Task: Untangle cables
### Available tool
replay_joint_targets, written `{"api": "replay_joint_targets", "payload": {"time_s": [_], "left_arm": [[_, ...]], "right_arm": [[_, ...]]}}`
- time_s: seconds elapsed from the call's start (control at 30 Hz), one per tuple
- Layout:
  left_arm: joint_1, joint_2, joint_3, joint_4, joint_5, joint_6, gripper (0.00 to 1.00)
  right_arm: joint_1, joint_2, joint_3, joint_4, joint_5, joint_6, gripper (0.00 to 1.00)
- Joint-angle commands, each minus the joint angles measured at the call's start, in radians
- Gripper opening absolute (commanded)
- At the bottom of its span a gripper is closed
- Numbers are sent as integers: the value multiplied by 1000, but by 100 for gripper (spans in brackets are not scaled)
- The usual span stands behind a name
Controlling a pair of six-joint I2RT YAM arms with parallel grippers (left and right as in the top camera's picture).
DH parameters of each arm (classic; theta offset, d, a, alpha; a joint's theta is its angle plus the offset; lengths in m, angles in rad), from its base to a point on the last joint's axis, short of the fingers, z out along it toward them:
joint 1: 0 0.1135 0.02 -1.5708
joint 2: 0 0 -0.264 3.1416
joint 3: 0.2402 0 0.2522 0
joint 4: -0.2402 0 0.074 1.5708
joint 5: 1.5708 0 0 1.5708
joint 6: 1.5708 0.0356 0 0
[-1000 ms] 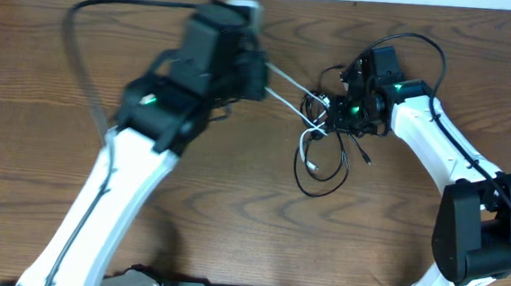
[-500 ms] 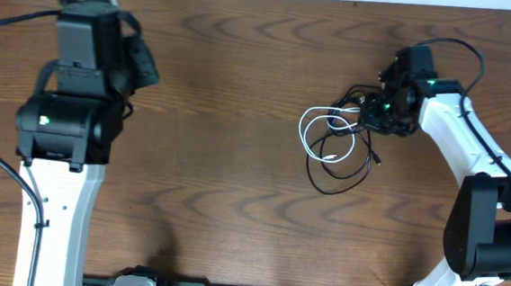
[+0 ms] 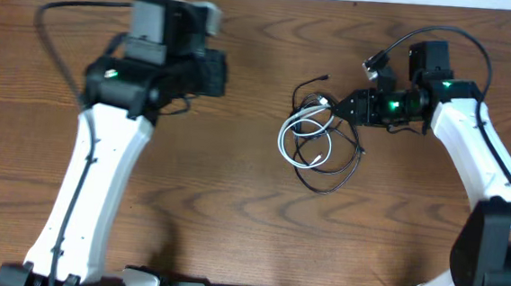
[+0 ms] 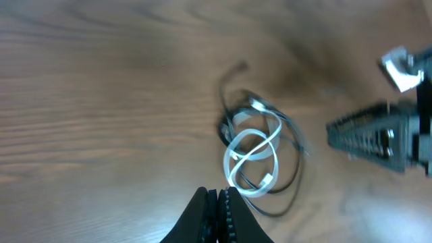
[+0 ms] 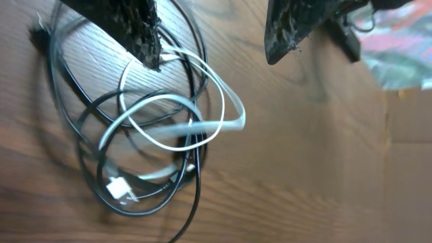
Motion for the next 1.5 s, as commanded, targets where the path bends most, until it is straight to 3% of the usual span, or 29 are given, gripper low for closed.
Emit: {"api": "replay_joint_targets", "payload": {"time_s": [0.0, 0.33, 0.47, 0.57, 0.63, 0.7, 0.83, 1.07, 1.23, 1.3, 1.4, 1.47], "left_arm": [[-44, 39, -6, -6, 65, 39, 8], [-229, 216, -6, 43, 65, 39, 9], [-289, 286, -6, 131, 65, 39, 17], [-319, 336, -6, 210, 64, 14, 37], [-332, 373, -6, 262, 61, -63, 50], [-341, 417, -6, 314, 61, -152, 56], [-356, 494, -6, 377, 61, -236, 59], [-378, 597, -6, 472, 61, -236, 62], [-380, 642, -6, 540, 61, -236, 61], [-380, 645, -6, 542, 61, -231, 56], [-380, 645, -6, 542, 60, -232, 35], [-380, 645, -6, 543, 61, -215, 12]], "right_arm": [[-14, -16, 1, -29, 151, 113, 46], [-107, -16, 1, -59, 251, 166, 50], [-160, -16, 1, -74, 251, 161, 51], [-187, -16, 1, -88, 253, 139, 51], [-197, -16, 1, -95, 261, 135, 51], [-203, -16, 1, -96, 275, 135, 52], [-206, -16, 1, -96, 278, 135, 52], [-206, -16, 1, -96, 278, 116, 53], [-206, -16, 1, -103, 278, 106, 53], [-206, -16, 1, -103, 281, 97, 53], [-206, -16, 1, -103, 290, 97, 53], [-206, -16, 1, -102, 290, 97, 53]]}}
